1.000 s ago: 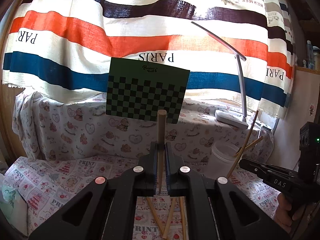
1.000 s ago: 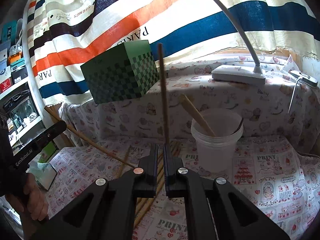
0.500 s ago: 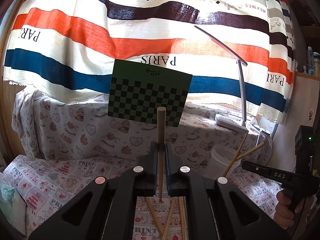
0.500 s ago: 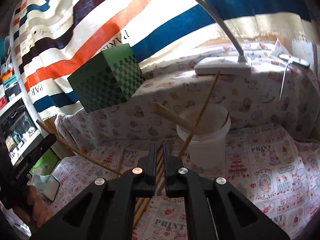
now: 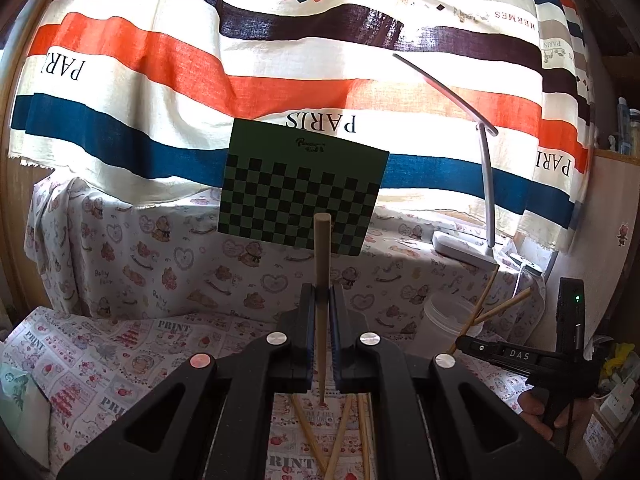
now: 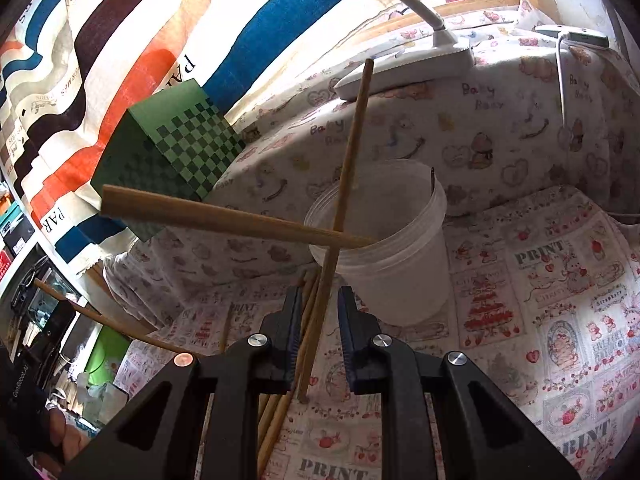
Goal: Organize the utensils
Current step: 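Carry both held chopsticks upright over the clear cup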
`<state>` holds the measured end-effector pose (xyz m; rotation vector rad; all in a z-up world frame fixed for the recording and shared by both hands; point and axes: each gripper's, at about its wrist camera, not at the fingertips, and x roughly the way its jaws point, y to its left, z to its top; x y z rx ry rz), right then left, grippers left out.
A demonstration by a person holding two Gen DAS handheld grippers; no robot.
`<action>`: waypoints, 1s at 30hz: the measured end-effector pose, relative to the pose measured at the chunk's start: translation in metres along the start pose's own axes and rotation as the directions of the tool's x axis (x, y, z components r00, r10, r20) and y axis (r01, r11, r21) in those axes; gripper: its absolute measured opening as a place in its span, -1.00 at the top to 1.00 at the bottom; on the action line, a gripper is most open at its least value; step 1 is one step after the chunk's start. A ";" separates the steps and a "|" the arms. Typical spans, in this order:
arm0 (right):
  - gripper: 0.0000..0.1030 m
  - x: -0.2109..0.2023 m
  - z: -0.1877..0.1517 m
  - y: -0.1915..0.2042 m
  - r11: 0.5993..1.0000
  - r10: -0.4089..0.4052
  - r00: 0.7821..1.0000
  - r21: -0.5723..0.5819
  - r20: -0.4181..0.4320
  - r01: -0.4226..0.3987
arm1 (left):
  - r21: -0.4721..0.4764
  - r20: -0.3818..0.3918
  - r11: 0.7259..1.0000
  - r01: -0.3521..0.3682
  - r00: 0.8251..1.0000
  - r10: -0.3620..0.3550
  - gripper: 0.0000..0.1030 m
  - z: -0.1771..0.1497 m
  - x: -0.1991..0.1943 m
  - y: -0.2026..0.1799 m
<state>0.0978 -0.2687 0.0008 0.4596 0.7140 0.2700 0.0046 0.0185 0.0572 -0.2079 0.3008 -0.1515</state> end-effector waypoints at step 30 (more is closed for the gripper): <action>0.85 -0.132 -0.024 0.093 0.885 0.248 0.890 -0.463 0.383 -0.047 | 0.066 0.123 0.998 0.021 0.992 -0.029 0.89 0.035 -0.016 -0.048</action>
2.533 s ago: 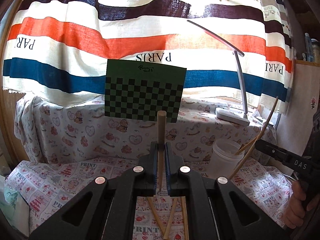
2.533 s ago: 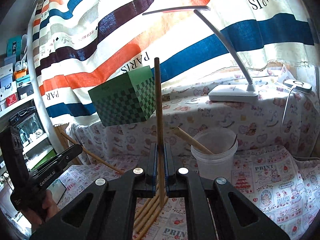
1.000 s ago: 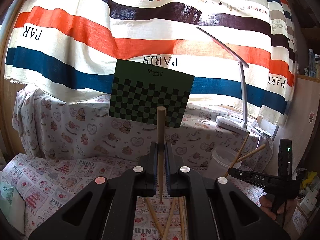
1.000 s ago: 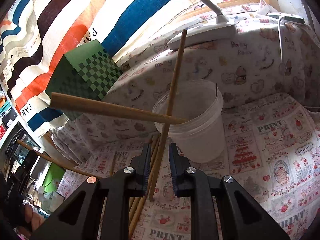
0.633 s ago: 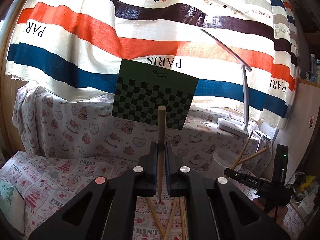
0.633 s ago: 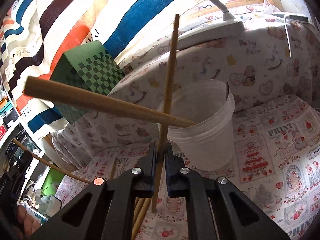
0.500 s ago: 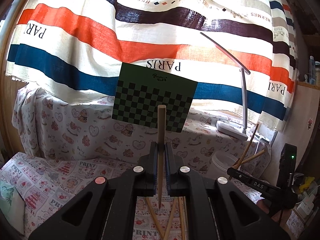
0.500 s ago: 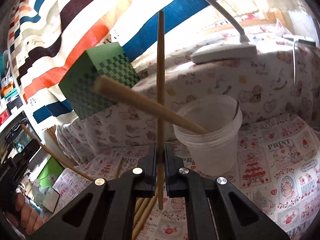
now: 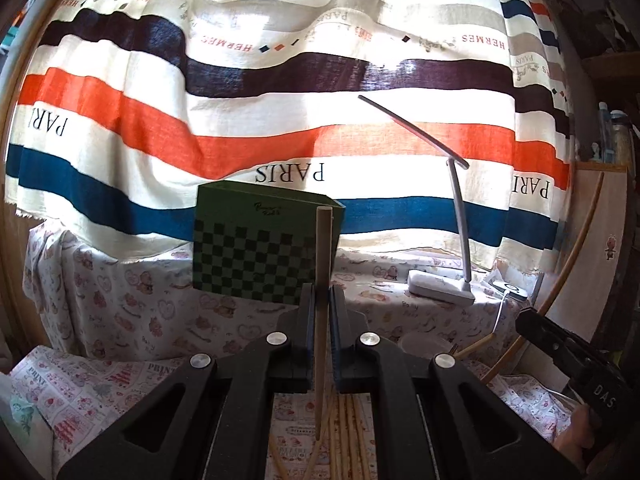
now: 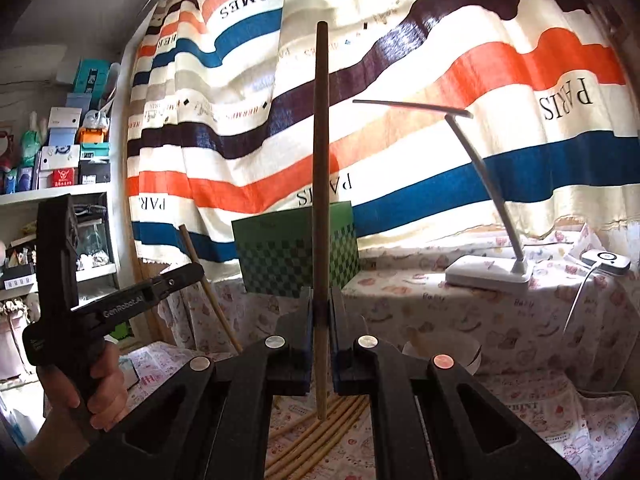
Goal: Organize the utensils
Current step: 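Carry both held chopsticks upright over the clear cup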
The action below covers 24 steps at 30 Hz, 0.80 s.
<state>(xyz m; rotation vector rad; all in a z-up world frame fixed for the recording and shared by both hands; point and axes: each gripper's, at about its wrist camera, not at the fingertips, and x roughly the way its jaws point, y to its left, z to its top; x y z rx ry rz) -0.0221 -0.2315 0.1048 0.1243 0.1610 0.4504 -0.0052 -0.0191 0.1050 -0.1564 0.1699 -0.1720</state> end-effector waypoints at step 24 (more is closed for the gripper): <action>0.85 0.041 -0.008 -0.119 0.912 -0.351 0.936 0.229 -0.001 0.342 | 0.026 0.011 0.988 0.149 0.989 -0.150 0.89 0.054 0.107 -0.101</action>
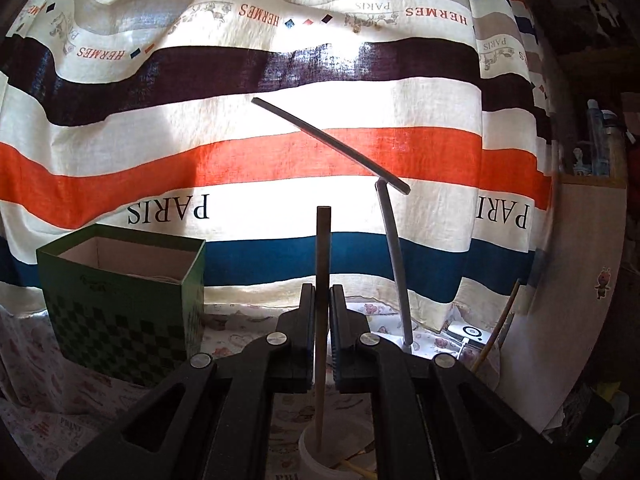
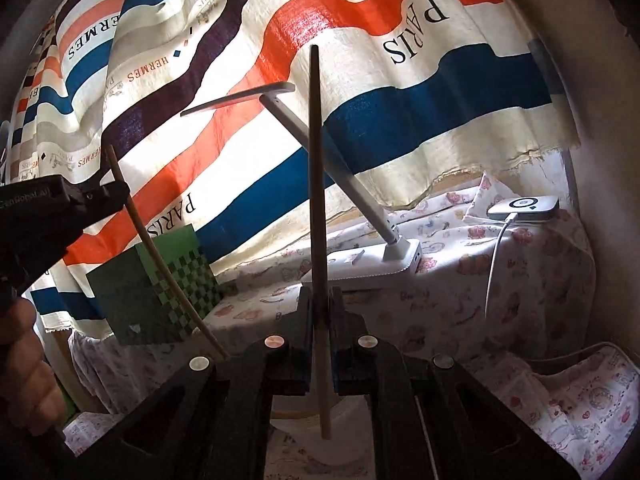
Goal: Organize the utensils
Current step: 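Carry both held chopsticks upright over the clear cup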
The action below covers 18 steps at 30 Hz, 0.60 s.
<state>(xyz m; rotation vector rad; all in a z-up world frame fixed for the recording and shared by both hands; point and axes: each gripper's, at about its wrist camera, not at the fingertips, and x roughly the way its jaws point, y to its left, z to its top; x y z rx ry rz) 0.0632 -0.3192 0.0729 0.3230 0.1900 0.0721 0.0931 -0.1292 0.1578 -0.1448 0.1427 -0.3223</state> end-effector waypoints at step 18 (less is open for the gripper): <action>0.85 0.057 -0.005 -0.002 0.999 0.020 0.987 0.051 -0.160 -0.012 | -0.030 -0.226 0.999 0.030 0.974 -0.036 0.89 -0.066 0.065 0.012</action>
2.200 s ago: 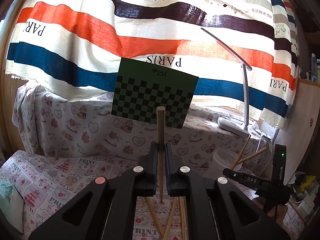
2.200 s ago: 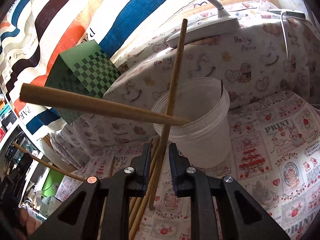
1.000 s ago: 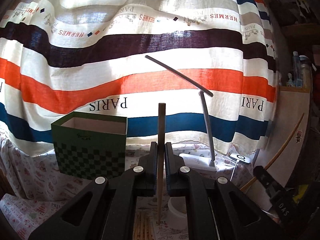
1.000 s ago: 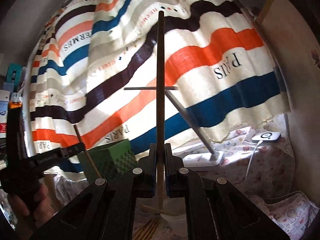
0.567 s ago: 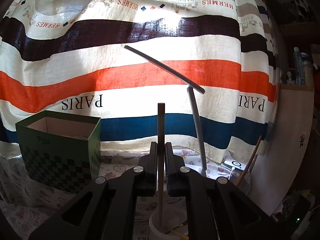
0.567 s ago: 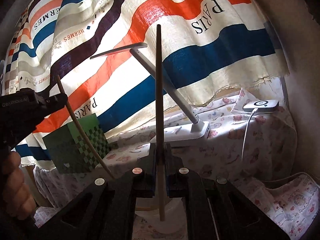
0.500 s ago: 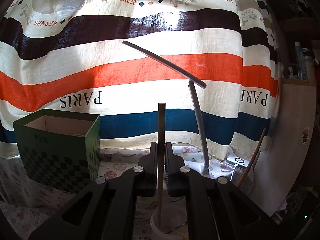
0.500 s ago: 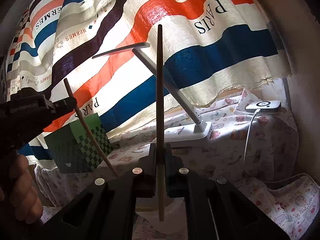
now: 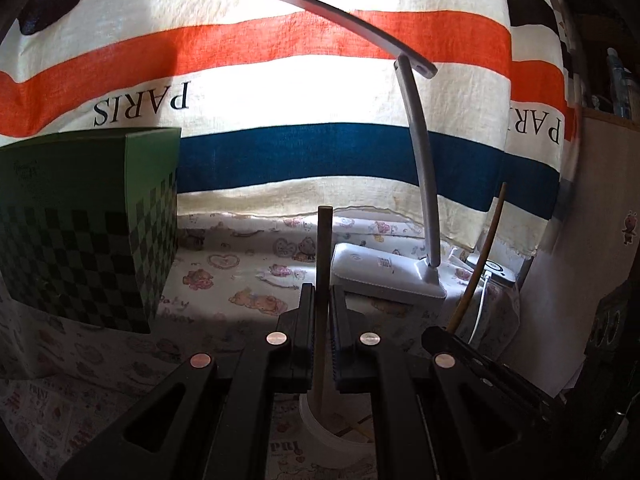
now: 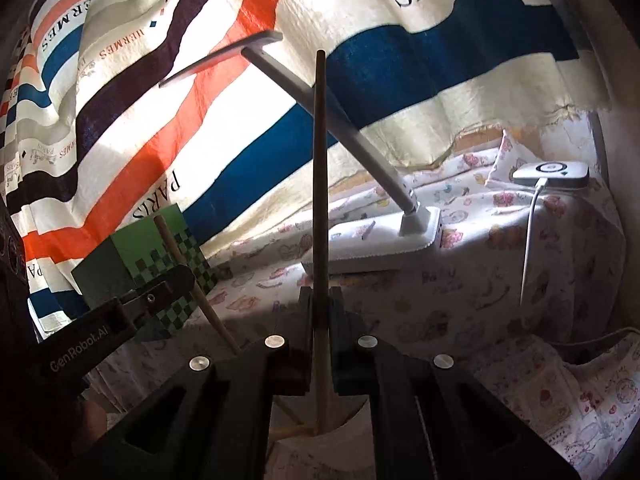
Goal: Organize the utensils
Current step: 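Carry both held chopsticks upright over the clear cup, then open both tools to drop the chopsticks into the cup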
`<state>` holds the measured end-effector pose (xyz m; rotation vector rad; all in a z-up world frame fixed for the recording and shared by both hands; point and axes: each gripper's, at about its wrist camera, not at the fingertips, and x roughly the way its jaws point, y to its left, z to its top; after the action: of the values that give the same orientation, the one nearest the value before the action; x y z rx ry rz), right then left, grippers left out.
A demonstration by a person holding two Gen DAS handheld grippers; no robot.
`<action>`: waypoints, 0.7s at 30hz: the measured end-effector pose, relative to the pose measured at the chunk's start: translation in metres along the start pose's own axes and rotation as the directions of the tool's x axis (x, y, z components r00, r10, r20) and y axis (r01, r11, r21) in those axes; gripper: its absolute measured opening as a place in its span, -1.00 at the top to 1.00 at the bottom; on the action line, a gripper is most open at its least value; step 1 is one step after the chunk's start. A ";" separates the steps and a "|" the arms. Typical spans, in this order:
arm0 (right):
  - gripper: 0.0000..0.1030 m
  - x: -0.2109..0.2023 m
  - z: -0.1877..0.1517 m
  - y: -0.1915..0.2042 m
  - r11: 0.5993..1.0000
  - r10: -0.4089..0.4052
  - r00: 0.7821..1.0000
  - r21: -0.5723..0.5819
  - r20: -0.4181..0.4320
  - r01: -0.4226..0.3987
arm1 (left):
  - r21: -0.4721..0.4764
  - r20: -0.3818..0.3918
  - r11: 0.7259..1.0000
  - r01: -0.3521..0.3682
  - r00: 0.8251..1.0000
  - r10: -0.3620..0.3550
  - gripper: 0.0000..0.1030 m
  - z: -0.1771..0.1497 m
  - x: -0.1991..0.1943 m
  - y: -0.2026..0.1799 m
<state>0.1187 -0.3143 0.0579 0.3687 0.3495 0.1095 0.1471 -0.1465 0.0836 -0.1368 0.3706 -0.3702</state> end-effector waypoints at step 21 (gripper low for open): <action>-0.05 0.001 0.001 -0.003 0.997 -0.048 0.989 -0.063 -0.139 0.040 | 0.024 0.110 0.989 -0.148 0.983 0.145 -0.25 0.001 -0.058 0.043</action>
<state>0.1199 -0.3175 0.0573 0.2941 0.4920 0.1030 0.1109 -0.0846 0.0952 -0.0972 0.2661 -0.2218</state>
